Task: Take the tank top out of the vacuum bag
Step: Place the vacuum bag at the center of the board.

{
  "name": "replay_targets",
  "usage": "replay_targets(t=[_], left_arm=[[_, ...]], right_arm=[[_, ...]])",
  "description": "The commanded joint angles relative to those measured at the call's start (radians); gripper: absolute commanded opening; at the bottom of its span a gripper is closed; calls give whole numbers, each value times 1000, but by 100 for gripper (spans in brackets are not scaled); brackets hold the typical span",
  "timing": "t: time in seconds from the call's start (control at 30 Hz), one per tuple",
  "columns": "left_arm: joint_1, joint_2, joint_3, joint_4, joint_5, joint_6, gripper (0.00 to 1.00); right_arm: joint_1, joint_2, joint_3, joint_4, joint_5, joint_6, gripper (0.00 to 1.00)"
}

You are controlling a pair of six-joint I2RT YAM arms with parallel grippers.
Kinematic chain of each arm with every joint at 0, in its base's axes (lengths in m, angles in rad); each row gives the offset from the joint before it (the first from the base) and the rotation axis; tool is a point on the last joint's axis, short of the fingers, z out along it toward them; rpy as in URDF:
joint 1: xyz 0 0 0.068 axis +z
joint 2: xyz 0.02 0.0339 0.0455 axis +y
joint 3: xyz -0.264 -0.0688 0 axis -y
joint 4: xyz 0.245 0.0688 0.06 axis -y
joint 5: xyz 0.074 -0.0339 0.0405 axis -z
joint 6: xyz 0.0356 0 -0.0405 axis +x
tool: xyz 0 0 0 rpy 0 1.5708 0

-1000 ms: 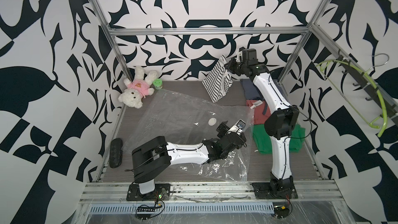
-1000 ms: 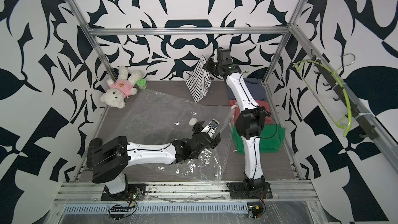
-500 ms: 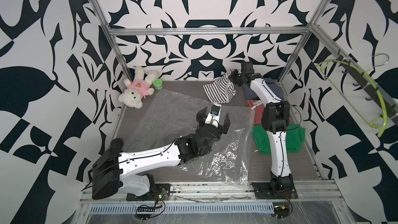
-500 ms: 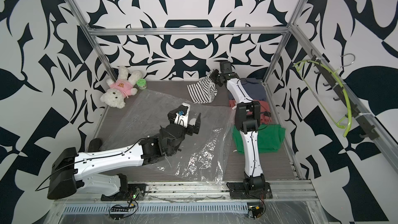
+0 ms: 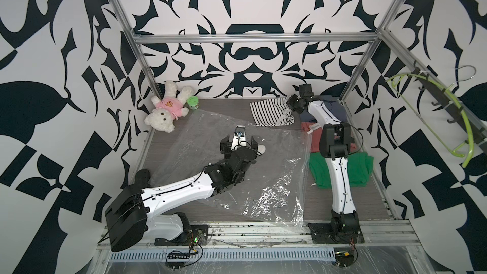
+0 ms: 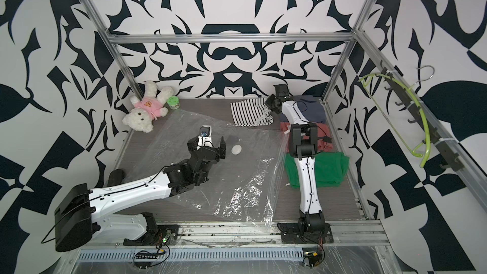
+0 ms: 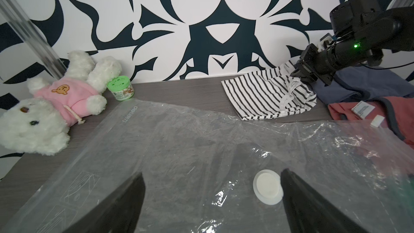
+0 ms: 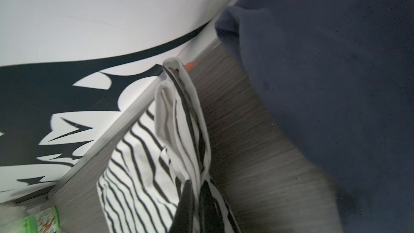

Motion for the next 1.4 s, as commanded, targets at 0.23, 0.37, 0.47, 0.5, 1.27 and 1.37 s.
replay_targets(t=[0.23, 0.37, 0.47, 0.5, 1.27, 1.37], left_arm=[[19, 53, 34, -57, -21, -49, 99], [23, 66, 38, -57, -16, -51, 99], [26, 72, 41, -58, -15, -51, 99], [28, 75, 40, -56, -13, -52, 99], [35, 89, 52, -88, -10, -78, 99], [38, 84, 40, -84, -16, -78, 99]], right_arm=[[-55, -38, 35, -58, 77, -31, 0], [-61, -48, 44, -79, 92, -59, 0], [-62, -63, 26, -79, 97, -61, 0], [-58, -63, 20, -67, 83, -55, 0], [-15, 5, 86, -54, -11, 77, 0], [-29, -23, 100, -82, 4, 0, 0]])
